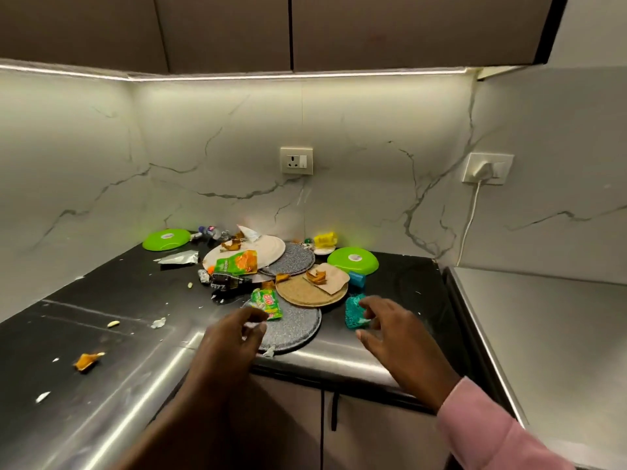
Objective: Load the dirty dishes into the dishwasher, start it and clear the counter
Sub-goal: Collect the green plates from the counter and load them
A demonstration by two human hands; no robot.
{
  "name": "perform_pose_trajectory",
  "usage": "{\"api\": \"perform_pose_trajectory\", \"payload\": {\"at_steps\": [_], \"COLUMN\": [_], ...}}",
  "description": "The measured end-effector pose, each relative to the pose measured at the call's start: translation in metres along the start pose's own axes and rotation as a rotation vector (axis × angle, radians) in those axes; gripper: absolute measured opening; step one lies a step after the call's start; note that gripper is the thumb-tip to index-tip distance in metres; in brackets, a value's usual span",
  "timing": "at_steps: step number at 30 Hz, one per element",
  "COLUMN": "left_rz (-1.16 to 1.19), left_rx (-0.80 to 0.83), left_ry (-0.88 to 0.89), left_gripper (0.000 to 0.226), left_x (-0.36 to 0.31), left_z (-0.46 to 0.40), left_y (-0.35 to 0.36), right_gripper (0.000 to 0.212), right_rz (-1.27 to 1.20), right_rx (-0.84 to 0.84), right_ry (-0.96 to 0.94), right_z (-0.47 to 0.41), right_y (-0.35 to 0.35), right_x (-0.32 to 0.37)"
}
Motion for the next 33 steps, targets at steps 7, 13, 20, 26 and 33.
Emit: {"api": "perform_pose_trajectory", "payload": {"at_steps": [7, 13, 20, 26, 33], "left_rz": [0.065, 0.075, 0.010, -0.061, -0.136], "left_rx": [-0.034, 0.014, 0.206, 0.321, 0.472], "left_ry": [-0.073, -0.237, -0.342, -0.315, -0.370], "left_gripper": [0.017, 0.025, 0.033, 0.037, 0.052], "left_x": [0.022, 0.037, 0.066, 0.082, 0.082], "left_z": [-0.170, -0.280, -0.362, -0.411, -0.438], "left_y": [0.094, 0.178, 0.261, 0.318, 0.365], "right_gripper": [0.032, 0.058, 0.041, 0.075, 0.069], "right_rz": [-0.312, -0.445, -0.404, -0.267, -0.263], "right_rx": [-0.033, -0.007, 0.080, 0.071, 0.095], "right_ry": [0.328, 0.624, 0.750, 0.765, 0.837], "right_z": [-0.178, -0.308, -0.375, -0.409, -0.442], "right_y": [0.037, 0.096, 0.135, 0.167, 0.178], "right_x": [-0.120, -0.259, -0.298, -0.337, -0.354]}}
Point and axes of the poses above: each hand's wrist, its own z-axis away from the middle knuckle, its own y-axis out of the palm, x = y × z, the point moved 2 cm from there along -z, towards the middle knuckle, and after that the axes turned 3 degrees about -z, right-handed, at the moved point
